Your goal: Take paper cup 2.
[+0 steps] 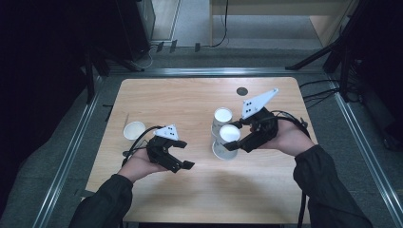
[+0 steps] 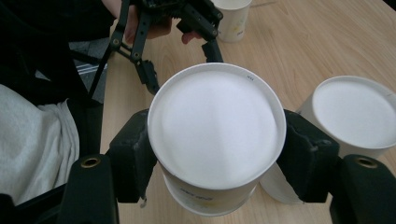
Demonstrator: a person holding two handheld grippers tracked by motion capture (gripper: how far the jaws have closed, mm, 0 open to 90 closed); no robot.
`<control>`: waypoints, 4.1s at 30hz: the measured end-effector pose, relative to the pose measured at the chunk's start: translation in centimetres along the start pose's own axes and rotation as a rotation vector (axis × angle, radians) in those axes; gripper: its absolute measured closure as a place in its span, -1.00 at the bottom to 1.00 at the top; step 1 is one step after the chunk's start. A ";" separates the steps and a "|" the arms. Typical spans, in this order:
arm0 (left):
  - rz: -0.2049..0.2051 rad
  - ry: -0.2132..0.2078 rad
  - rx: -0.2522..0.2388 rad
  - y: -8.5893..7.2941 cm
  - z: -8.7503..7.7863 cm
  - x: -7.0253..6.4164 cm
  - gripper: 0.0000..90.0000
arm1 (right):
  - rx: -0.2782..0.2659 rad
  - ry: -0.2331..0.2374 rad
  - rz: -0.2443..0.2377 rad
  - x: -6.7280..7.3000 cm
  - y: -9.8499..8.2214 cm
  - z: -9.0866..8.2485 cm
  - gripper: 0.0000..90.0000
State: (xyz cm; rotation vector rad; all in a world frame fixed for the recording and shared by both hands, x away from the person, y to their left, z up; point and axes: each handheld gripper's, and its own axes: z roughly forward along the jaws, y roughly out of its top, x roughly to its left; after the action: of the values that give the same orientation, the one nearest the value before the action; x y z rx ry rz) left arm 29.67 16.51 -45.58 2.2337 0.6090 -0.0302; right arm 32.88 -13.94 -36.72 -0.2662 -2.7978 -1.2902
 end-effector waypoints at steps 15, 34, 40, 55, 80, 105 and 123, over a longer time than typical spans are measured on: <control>0.025 -0.036 -0.026 0.3 0.0 -0.5 -0.67 | -0.091 0.035 0.079 0.7 -4.5 3.8 -0.24; 0.083 -0.141 -0.035 1.2 1.5 -1.2 -0.66 | -0.200 0.089 0.124 1.4 -5.1 7.1 -0.24; 0.102 -0.167 -0.043 1.3 1.9 -1.1 -0.65 | -0.239 0.094 0.140 1.4 -5.2 7.1 -0.24; 0.128 -0.214 -0.047 1.3 2.8 -1.2 -0.53 | -0.269 0.112 0.149 1.7 -4.8 7.6 -0.24; 0.163 -0.217 -0.047 1.2 2.8 -1.6 -0.34 | -0.274 0.137 0.166 1.6 -4.8 7.4 -0.23; 0.158 -0.148 0.017 1.7 -0.3 -0.5 -0.35 | -0.208 0.063 0.122 1.9 -7.2 6.4 -0.42; 0.224 -0.145 0.265 4.9 0.2 0.2 -0.36 | -0.157 0.041 0.164 2.1 -8.0 7.3 -0.53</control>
State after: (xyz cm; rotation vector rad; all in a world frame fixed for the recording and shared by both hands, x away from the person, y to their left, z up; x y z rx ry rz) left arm 31.98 13.72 -42.33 2.5173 0.2863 -0.1655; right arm 29.55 -13.24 -47.22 -0.4599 -2.5824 -1.4585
